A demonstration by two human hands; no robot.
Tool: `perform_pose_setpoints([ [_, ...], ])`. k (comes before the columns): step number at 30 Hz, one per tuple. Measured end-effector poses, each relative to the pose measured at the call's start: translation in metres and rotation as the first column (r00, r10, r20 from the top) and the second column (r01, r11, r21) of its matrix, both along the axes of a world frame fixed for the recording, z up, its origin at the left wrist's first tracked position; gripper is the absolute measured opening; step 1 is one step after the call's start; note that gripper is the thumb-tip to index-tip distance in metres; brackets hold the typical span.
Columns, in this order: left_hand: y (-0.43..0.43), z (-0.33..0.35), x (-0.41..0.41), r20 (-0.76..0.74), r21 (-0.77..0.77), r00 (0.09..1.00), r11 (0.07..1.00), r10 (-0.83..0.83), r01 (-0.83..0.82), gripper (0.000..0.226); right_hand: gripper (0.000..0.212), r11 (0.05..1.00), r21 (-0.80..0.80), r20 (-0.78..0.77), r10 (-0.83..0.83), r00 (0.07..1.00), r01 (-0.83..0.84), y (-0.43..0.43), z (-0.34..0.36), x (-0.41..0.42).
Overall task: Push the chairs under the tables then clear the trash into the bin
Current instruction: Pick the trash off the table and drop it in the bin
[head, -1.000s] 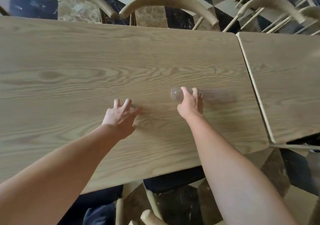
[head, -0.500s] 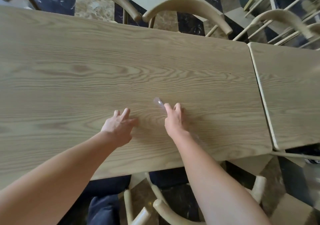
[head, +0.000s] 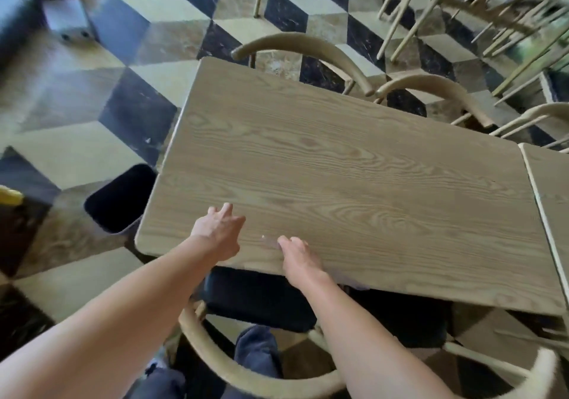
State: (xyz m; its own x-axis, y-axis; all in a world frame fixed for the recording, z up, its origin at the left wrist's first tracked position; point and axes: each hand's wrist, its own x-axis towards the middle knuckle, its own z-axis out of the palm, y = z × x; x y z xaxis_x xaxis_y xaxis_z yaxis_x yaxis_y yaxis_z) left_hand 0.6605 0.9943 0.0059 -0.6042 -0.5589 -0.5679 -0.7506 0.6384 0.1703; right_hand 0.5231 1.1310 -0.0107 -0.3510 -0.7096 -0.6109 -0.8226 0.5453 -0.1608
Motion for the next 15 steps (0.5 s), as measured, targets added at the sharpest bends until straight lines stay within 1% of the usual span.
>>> perform_pose_setpoints([
  [6,-0.029,0.011,0.183,-0.033,-0.056,0.975,0.973,0.221,-0.223,0.037,0.029,0.995,-0.059,0.008,0.080,0.997,-0.079,-0.067,0.021,0.153],
  [9,-0.039,0.016,0.262,-0.013,-0.072,0.954,0.951,0.301,-0.301,0.035,0.027,0.986,-0.063,-0.004,0.154,0.988,-0.154,-0.096,0.031,0.223],
  [12,-0.050,0.026,0.320,-0.005,-0.090,0.928,0.924,0.371,-0.370,0.040,0.030,0.971,-0.076,-0.030,0.226,0.974,-0.228,-0.119,0.040,0.274],
  [15,-0.061,0.030,0.354,-0.010,-0.102,0.906,0.901,0.424,-0.422,0.039,0.028,0.943,-0.103,-0.041,0.314,0.948,-0.317,-0.137,0.044,0.303],
])
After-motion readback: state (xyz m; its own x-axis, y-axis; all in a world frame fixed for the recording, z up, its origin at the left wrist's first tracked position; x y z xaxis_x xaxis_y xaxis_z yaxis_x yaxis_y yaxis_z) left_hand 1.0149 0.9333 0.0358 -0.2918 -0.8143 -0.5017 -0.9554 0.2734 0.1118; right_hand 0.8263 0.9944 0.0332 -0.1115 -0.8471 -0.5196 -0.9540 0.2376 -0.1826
